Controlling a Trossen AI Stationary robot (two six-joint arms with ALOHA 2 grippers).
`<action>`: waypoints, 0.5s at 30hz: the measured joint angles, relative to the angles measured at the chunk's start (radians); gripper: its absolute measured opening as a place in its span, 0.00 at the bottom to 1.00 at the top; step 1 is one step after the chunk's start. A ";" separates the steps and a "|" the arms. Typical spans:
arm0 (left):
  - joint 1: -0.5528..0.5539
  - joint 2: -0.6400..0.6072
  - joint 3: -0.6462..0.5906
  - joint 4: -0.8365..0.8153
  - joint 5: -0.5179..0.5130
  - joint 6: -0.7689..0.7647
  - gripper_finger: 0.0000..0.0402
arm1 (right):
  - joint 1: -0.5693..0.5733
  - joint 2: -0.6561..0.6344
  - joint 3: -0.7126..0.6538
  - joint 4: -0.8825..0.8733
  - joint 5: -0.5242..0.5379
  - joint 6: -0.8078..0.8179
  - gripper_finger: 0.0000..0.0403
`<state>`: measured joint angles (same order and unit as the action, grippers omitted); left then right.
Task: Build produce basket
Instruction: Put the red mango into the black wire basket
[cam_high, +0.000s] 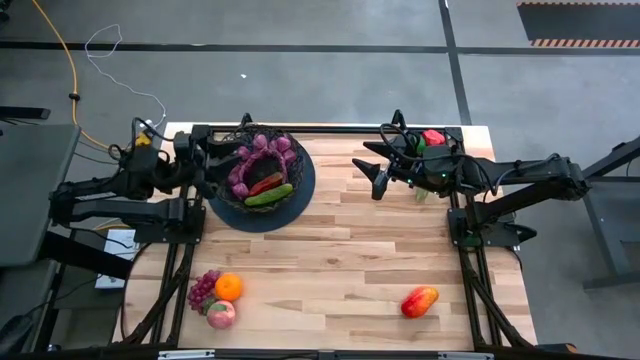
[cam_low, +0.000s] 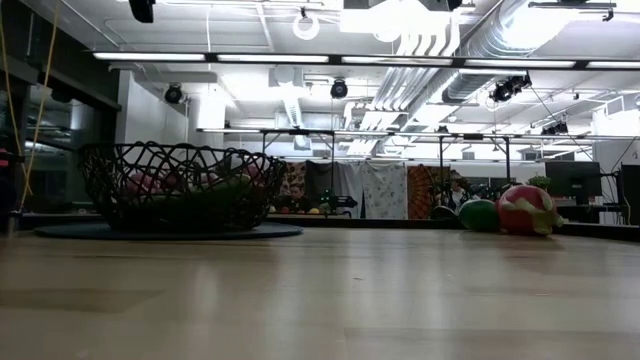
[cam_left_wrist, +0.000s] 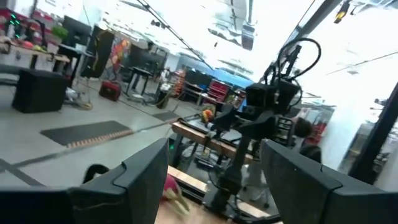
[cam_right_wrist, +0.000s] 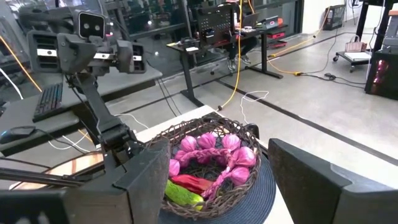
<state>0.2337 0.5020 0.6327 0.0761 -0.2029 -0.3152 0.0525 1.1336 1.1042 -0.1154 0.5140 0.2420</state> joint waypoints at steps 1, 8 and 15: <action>0.000 0.001 0.000 0.001 -0.001 0.015 0.60 | 0.000 0.000 0.000 0.000 0.000 0.000 0.65; 0.000 0.016 0.000 0.009 -0.011 0.047 0.60 | 0.000 0.000 0.000 -0.001 -0.001 0.032 0.65; 0.000 0.029 0.000 0.009 -0.014 0.050 0.60 | -0.023 -0.012 0.000 -0.249 -0.241 0.440 0.65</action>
<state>0.2337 0.5310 0.6327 0.0851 -0.2167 -0.2657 0.0298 1.1213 1.1042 -0.3648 0.2727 0.6817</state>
